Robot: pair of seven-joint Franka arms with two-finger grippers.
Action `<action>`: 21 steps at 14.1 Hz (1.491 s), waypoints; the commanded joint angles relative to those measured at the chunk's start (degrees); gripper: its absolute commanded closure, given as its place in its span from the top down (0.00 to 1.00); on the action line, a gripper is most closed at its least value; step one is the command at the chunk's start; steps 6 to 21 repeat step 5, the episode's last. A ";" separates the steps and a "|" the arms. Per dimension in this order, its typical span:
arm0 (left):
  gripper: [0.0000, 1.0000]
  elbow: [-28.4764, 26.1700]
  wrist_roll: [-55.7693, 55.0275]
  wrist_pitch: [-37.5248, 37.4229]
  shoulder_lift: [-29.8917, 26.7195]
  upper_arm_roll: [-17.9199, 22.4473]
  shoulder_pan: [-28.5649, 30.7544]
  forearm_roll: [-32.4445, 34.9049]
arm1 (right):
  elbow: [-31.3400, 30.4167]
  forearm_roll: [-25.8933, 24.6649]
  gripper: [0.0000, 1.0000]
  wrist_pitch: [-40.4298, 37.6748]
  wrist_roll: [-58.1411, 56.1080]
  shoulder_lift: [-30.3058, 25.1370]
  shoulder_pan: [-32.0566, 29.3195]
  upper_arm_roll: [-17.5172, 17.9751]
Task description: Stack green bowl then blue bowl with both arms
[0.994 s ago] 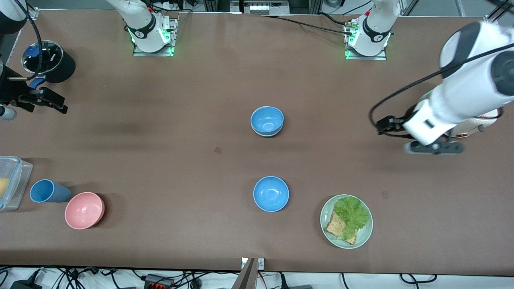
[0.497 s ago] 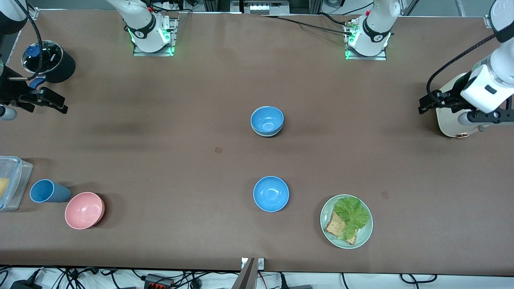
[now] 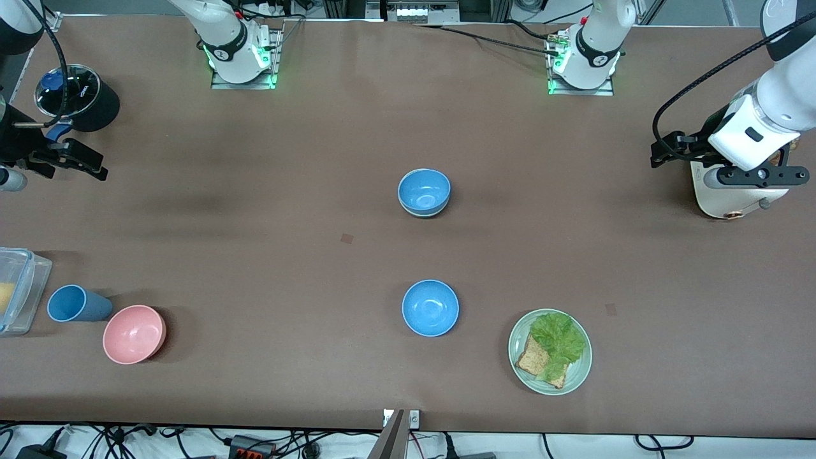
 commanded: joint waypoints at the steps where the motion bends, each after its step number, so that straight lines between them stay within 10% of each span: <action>1: 1.00 1.77 1.03 -1.26 0.74 0.25 -0.56 -0.86 | -0.55 -0.79 1.00 0.14 -0.69 -0.63 0.11 -0.02; 21: 1.00 1.77 0.68 -1.35 1.18 0.24 -0.30 -0.86 | -0.55 -0.87 1.00 -0.12 -0.69 -0.63 0.11 -0.02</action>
